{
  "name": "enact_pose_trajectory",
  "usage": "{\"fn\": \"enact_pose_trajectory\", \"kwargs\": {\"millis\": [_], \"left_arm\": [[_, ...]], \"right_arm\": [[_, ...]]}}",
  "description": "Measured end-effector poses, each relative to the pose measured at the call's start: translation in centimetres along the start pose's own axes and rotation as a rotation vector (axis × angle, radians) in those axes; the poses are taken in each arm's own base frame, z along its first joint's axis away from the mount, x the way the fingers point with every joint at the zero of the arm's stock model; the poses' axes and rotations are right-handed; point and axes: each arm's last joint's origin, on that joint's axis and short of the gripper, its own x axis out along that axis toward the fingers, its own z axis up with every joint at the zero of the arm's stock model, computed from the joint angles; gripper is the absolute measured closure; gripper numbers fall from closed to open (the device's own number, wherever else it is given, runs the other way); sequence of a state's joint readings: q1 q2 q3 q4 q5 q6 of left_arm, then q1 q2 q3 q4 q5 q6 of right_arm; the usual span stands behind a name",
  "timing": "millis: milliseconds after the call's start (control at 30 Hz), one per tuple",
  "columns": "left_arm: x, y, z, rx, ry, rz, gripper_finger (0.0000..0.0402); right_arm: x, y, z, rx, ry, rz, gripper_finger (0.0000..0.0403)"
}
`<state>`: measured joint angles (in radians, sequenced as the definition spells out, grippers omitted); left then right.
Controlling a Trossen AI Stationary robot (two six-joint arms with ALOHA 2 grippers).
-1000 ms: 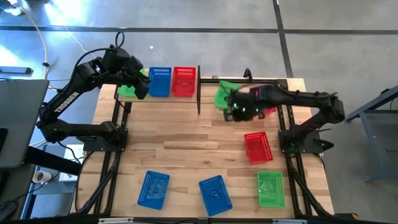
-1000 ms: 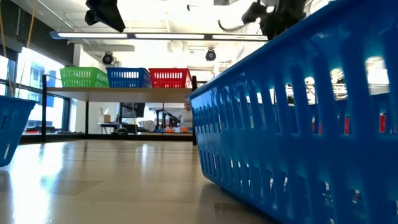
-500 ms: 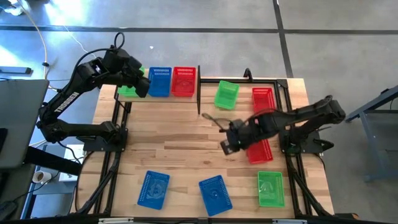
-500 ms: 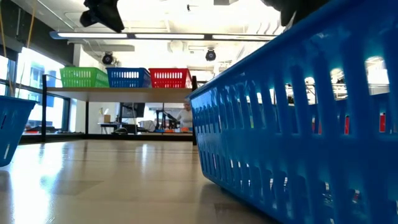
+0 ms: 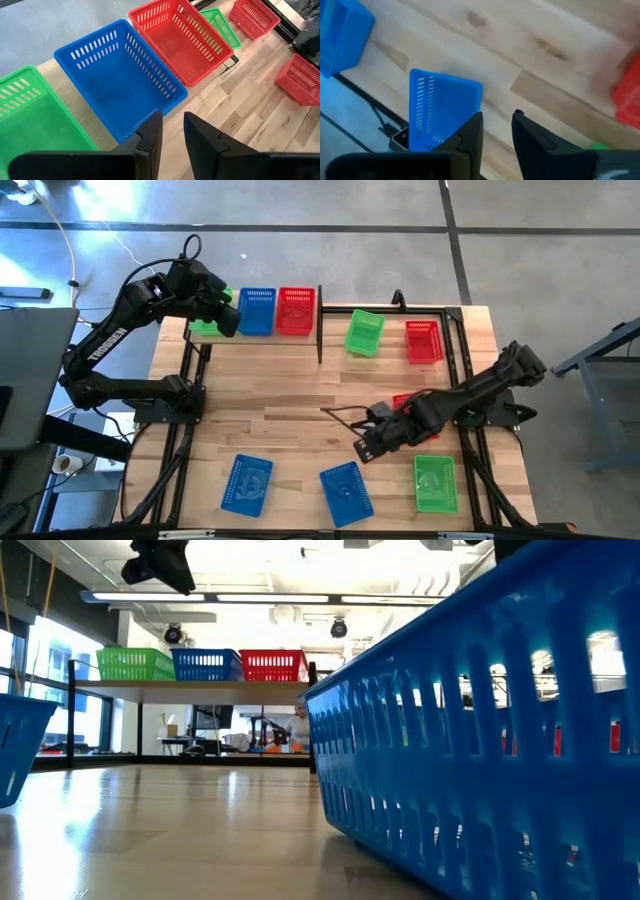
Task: Stack baskets on shelf by color
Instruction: Stack the right blue bin on top of the blue bin on the shelf
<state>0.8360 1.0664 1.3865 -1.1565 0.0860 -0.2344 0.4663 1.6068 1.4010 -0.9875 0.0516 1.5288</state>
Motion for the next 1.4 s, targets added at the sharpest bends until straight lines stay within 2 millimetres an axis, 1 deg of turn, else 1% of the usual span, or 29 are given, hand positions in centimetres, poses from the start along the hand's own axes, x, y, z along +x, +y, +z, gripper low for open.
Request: {"fn": "enact_pose_trajectory", "kwargs": {"millis": [167,267,467,633,1000,1200,1300,1400], "left_arm": [[0.0,0.0,0.0,-0.011,0.000,0.000,0.0330],[0.0,0.0,0.0,-0.028,0.000,0.000,0.0330],[0.0,0.0,0.0,-0.026,0.000,0.000,0.0330],[0.0,0.0,0.0,-0.025,-0.001,0.003,0.0330],[0.0,0.0,0.0,-0.028,0.003,0.004,0.0330],[0.0,0.0,-0.1,-0.027,0.006,0.005,0.0330],[0.0,0.0,-0.1,-0.028,0.006,0.005,0.0330],[0.0,0.0,-0.1,-0.026,0.006,0.005,0.0330]], "right_arm": [[2.0,0.9,-1.1,-0.038,-0.007,0.005,0.0274],[3.3,1.3,-1.7,-0.057,0.000,-0.014,0.0264],[5.9,1.8,-2.8,-0.080,0.027,-0.041,0.0262],[7.5,2.7,-3.4,-0.129,0.038,0.016,0.0262],[10.4,2.4,-4.5,-0.152,0.085,-0.059,0.0262],[11.8,2.5,-5.0,-0.161,0.101,-0.069,0.0274],[12.2,2.4,-5.0,-0.160,0.102,-0.077,0.0292],[12.2,2.4,-5.0,-0.156,0.093,-0.077,0.0318]]}}
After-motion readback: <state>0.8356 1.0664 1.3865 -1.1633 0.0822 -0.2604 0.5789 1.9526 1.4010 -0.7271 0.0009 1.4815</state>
